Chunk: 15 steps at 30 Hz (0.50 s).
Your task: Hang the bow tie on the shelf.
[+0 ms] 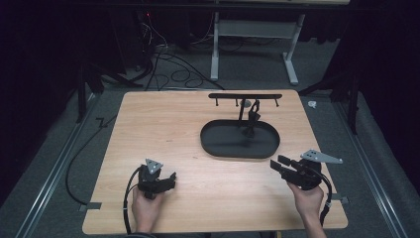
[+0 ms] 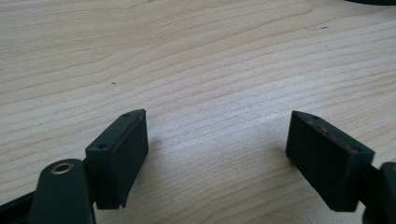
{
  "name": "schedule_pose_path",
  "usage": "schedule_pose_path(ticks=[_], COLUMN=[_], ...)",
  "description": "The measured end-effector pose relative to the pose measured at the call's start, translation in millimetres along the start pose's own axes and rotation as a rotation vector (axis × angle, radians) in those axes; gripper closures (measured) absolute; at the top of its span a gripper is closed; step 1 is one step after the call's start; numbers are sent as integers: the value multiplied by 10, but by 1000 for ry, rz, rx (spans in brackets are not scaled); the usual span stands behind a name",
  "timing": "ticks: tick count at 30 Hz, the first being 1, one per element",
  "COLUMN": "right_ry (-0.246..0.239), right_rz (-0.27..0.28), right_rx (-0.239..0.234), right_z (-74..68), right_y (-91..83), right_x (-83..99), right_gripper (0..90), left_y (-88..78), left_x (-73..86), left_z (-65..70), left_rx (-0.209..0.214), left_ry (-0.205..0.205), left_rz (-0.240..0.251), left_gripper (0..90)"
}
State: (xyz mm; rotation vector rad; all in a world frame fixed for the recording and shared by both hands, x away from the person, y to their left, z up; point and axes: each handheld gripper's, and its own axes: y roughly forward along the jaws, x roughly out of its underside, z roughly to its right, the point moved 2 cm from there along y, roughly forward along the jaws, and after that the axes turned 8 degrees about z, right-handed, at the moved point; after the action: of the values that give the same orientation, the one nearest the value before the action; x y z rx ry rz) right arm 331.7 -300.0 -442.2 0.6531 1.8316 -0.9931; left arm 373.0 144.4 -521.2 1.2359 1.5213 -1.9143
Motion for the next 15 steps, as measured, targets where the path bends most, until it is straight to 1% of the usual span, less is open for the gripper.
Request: schedule_pose_path(ticks=[4, 10, 13, 15], right_ry=[-3, 5, 3, 14], right_rz=[-9, -22, -43, -50], right_rx=[-10, -22, -24, -26], right_z=[-30, -56, -57, -47], right_y=[34, 96, 169, 224], right_x=[41, 106, 156, 197], right_gripper=[563, 563, 563, 563], left_y=[0, 0, 0, 0], left_x=[0, 0, 0, 0], left_z=[0, 0, 1, 0], left_rx=[0, 0, 0, 0], left_ry=[-1, 0, -1, 0], left_rz=[0, 0, 1, 0], left_gripper=[213, 213, 213, 213])
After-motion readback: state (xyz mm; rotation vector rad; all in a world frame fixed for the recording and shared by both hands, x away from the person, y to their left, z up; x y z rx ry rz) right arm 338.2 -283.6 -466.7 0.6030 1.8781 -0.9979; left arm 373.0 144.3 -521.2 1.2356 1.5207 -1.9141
